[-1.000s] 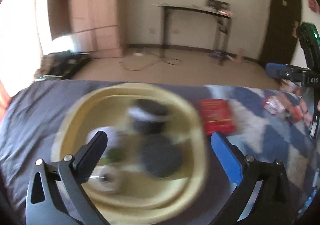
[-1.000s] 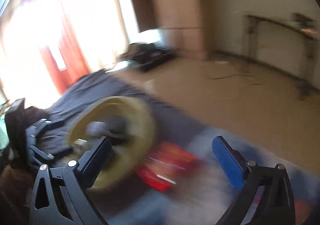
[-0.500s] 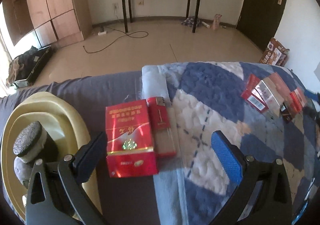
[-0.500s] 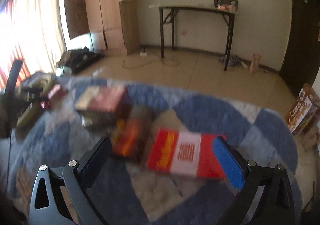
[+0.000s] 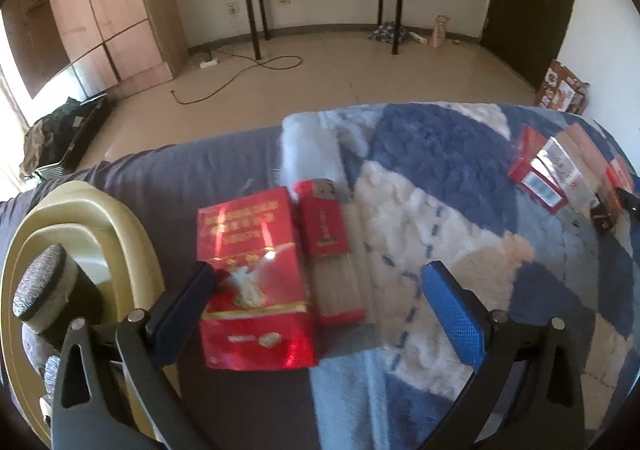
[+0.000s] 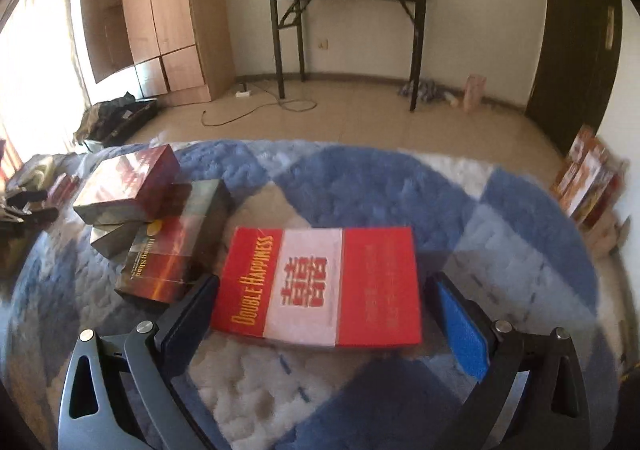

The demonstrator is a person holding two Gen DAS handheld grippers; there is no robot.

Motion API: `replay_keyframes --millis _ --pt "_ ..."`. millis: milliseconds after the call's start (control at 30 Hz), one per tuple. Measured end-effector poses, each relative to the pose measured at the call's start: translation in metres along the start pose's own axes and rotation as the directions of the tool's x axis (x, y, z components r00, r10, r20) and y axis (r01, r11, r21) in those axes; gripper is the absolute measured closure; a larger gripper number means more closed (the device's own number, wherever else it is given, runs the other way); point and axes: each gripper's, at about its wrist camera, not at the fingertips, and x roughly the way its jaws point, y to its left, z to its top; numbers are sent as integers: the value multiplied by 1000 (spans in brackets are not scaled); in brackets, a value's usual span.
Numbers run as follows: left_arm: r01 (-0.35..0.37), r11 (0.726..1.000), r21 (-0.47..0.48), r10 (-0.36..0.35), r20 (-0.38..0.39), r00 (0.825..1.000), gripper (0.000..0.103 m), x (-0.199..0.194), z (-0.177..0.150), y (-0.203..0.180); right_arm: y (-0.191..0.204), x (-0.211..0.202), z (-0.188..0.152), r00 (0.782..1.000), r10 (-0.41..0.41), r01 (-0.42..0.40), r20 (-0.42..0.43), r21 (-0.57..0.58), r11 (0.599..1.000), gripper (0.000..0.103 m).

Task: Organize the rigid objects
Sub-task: 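Grasp a red cigarette box with the left tool while the right tool grips the Double Happiness box, then drop the red box into the basin with the left tool while the right tool drops its box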

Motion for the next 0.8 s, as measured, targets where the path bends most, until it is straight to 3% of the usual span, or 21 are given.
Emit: replay_keyframes --millis 167,267,400,433,500,600,800 --pt "-42 999 23 43 -35 998 0 14 6 10 -3 4 4 1000 8 -8 6 -9 1000 0" --pt "2 1000 21 -2 -18 1000 1 18 5 14 -1 10 3 1000 2 -2 1 -28 1000 0" --pt "34 999 -1 -34 -37 999 17 18 2 13 -1 10 2 1000 2 -2 3 -36 999 1" --pt "47 999 -3 -47 -37 998 26 16 1 15 -2 9 1 1000 8 -7 6 -32 999 1" --pt "83 997 -8 -83 -36 996 34 10 0 16 -6 7 1 1000 22 -21 16 -13 1000 5" --pt "96 995 4 -96 -39 995 40 5 -2 16 -9 5 -1 999 31 -31 26 1 1000 8" --pt "113 993 -38 -113 -6 994 40 -12 -5 20 -8 5 -2 999 33 -33 32 2 999 8"
